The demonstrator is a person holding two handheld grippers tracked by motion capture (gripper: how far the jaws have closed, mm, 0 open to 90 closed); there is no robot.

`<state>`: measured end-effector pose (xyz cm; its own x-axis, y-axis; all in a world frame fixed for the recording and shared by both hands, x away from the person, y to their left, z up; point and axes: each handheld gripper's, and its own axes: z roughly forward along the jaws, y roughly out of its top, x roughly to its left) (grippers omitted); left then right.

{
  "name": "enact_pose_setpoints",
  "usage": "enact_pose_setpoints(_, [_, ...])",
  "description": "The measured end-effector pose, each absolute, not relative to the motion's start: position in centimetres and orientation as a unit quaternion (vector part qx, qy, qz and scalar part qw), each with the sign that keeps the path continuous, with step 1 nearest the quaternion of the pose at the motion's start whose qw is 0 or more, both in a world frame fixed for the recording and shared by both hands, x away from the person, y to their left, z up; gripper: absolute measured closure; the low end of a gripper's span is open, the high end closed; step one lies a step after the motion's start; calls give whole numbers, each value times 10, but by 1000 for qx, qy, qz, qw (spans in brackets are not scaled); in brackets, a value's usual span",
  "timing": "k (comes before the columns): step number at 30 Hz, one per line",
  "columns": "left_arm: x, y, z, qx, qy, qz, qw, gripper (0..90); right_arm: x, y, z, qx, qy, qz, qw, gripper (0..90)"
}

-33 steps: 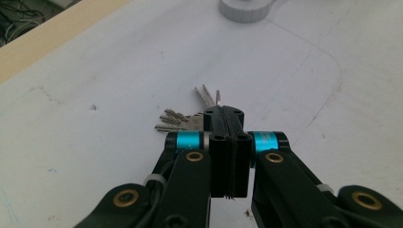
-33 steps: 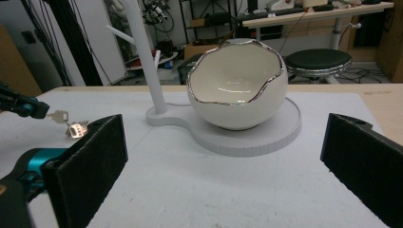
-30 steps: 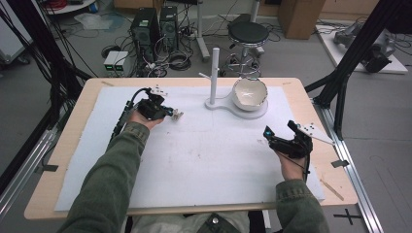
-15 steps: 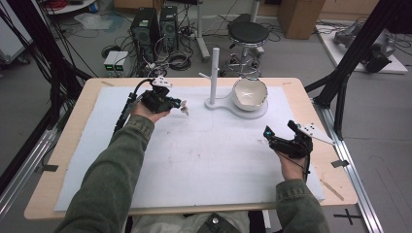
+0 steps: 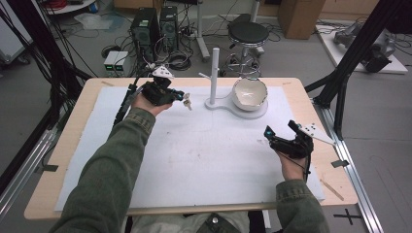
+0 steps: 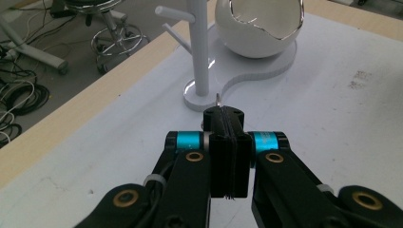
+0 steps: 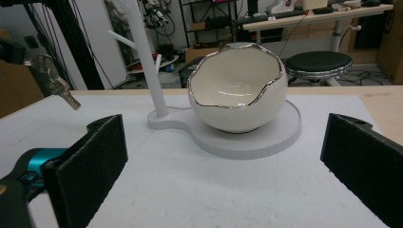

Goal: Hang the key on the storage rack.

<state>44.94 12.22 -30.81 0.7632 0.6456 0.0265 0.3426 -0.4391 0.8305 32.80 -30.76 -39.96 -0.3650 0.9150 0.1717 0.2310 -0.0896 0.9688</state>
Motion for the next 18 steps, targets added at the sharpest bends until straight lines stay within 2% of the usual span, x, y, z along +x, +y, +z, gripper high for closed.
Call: enact_pose_setpoints(18, [447,117,-279,823,290,188,451,892,327,-310,-399,479,597,569,300,6])
